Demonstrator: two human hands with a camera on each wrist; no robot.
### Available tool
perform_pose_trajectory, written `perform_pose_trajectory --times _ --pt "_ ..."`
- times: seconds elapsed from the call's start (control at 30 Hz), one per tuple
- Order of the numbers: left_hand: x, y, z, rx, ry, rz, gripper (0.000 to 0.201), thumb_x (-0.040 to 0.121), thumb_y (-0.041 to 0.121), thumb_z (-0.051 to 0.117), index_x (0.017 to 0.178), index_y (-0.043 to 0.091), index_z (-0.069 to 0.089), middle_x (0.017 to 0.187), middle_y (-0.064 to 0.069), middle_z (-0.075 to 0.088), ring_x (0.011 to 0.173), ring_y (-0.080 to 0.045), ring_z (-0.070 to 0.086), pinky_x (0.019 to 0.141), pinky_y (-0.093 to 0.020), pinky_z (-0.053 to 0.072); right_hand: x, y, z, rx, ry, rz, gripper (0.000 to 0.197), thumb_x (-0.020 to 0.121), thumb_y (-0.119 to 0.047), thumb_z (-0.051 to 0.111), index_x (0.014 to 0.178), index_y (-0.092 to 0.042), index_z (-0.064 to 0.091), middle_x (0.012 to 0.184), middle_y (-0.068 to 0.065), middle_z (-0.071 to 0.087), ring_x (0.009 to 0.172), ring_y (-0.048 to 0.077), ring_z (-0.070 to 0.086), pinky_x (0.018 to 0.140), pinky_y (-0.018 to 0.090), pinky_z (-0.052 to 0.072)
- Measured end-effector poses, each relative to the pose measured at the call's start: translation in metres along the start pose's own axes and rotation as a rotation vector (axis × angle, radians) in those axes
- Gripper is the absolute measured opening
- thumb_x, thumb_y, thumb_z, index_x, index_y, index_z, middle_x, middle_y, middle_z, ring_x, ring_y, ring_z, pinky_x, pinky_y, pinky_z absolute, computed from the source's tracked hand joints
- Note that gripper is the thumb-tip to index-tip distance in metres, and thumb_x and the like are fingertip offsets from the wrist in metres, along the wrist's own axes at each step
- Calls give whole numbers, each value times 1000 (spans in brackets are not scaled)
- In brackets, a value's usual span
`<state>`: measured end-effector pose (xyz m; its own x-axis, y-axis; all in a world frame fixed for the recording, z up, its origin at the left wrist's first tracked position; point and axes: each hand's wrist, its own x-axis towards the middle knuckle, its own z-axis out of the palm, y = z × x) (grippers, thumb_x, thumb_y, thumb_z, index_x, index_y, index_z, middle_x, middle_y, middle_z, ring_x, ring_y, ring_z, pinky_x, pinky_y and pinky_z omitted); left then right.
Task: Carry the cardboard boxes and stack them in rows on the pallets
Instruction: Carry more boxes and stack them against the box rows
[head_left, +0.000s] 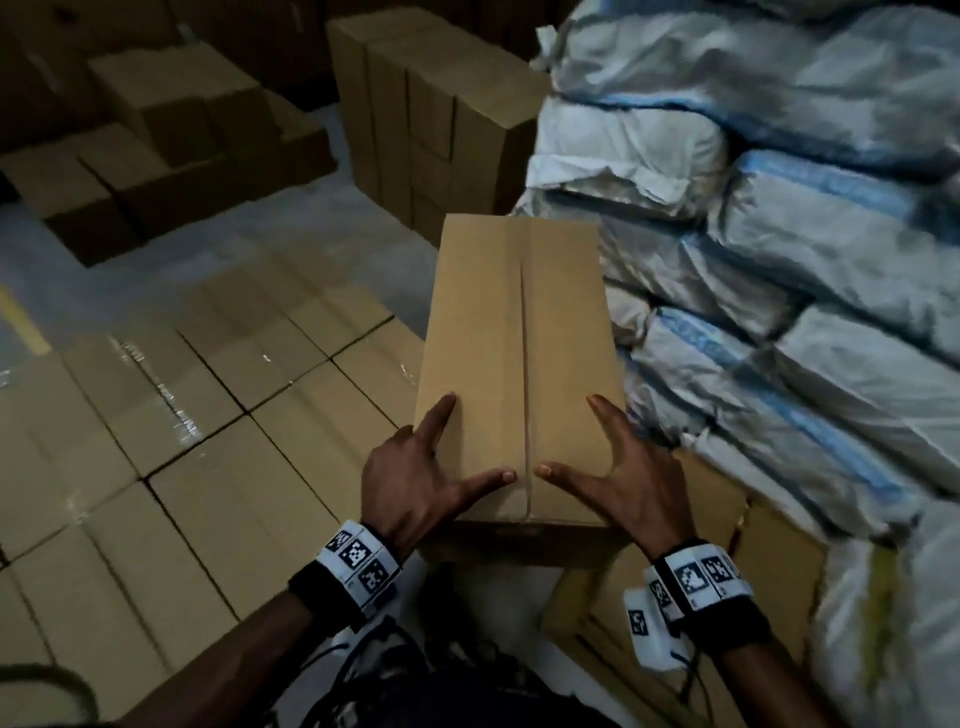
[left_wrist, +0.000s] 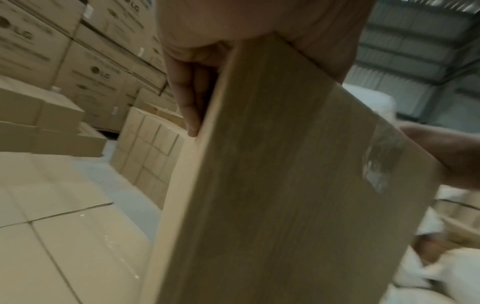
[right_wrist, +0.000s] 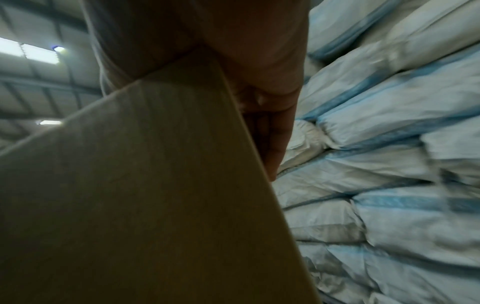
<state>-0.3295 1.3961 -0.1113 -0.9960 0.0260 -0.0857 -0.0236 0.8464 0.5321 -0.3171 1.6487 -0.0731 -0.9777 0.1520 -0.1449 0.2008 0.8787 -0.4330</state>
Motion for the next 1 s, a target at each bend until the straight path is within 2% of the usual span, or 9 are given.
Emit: perform_pose_trajectory --times 0.07,0.2,0.33,0.43,0.6,0.7,0.83,0.93,1.0 --pt "27 1 3 -25 -18 -44 120 57 106 46 157 46 20 123 -2 66 102 -24 65 86 -37 55 45 2 -2 17 -34 -44 121 54 -104 55 156 -48 23 161 -7 41 143 27 44 115 47 42" --pt "66 -1 0 -66 -61 -101 120 55 105 50 157 49 18 122 -2 65 102 -25 63 87 -38 55 114 -7 -6 -6 -134 -115 121 54 -98 63 156 -50 21 160 -2 43 140 31 47 114 44 41" --pt "100 -9 1 -105 -87 -143 125 49 106 52 157 49 22 119 -3 66 101 -26 62 86 -36 52 182 -16 2 35 -257 -209 122 54 -91 70 157 -48 24 162 -2 40 144 31 43 117 48 39" --pt "128 -17 7 -136 -80 -179 126 47 106 52 156 49 26 124 -3 68 105 -25 64 90 -37 54 230 -20 16 12 -289 -277 120 55 -87 74 158 -44 28 161 -4 42 143 27 45 117 40 37" --pt "179 -25 24 -177 -56 -278 119 50 101 62 154 51 32 120 4 68 100 -16 63 86 -32 54 315 -25 39 -35 -389 -367 125 49 -99 63 157 -48 25 153 5 51 132 31 55 108 40 47" --pt "208 -23 44 -183 -24 -359 117 50 101 62 153 53 32 116 4 68 95 -15 63 82 -30 52 368 -27 53 -47 -470 -414 122 56 -87 74 159 -44 26 153 5 51 136 31 51 109 39 42" --pt "247 -9 77 -243 18 -501 118 48 97 68 152 54 32 129 -2 68 106 -21 66 92 -37 55 439 -13 79 -50 -518 -540 125 52 -93 70 158 -41 27 143 3 61 125 26 60 104 36 48" --pt "271 2 101 -308 61 -585 115 50 90 74 152 54 35 134 -2 64 109 -22 64 92 -39 55 480 0 96 -42 -622 -555 127 52 -95 68 159 -44 21 146 1 58 127 24 59 104 37 50" --pt "287 7 122 -360 82 -651 114 49 90 75 150 57 35 136 -2 62 116 -24 61 97 -39 54 507 6 107 -41 -703 -562 125 55 -87 75 159 -45 20 151 1 53 132 25 55 106 35 45"
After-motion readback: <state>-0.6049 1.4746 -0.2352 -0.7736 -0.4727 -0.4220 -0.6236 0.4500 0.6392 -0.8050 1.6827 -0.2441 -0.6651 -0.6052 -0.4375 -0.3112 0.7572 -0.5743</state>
